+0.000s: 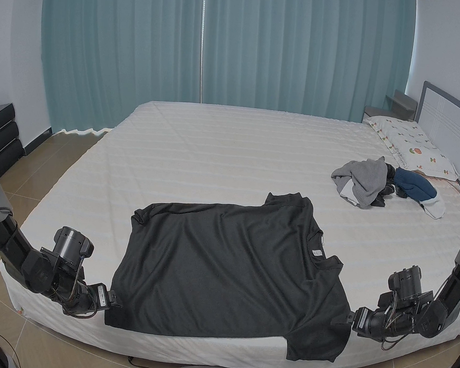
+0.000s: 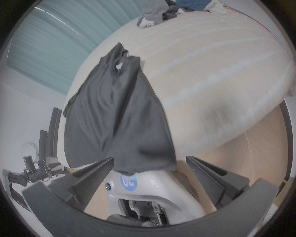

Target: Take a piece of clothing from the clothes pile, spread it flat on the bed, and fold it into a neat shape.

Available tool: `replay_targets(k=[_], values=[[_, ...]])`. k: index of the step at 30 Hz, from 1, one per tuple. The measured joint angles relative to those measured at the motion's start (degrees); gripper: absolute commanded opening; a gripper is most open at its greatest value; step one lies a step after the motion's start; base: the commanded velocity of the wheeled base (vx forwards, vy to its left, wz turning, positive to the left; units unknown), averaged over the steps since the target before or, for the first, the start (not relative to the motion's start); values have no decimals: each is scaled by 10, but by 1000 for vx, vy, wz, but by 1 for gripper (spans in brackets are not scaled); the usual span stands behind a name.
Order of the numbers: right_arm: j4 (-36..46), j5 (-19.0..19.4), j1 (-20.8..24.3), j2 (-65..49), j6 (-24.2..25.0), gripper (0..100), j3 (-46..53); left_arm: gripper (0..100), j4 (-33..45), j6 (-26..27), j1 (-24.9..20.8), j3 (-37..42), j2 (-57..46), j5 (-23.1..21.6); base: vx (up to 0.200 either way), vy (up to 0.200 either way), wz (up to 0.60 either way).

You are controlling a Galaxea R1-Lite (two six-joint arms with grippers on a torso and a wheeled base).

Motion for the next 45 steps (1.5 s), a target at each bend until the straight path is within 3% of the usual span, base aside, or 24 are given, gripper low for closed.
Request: replay_targets(k=[5, 8, 18, 30, 45], values=[[-2, 41, -1, -2, 75, 100, -36, 100, 0, -34, 1, -20, -3, 0, 0, 0, 0], [-3, 61, -3, -3, 92, 100, -46, 100, 0, -59, 1, -35, -3, -2, 0, 0, 0], [-29, 71, -9, 0, 97, 100, -45, 100, -2, -83, 3, -57, -1, -10, 0, 180, 0], [-30, 71, -9, -1, 98, 100, -44, 100, -6, -92, 3, -64, 0, -22, 0, 0, 0], [-52, 71, -12, -14, 118, 100, -45, 100, -4, -121, -2, -83, 4, -51, 160, 0, 0]])
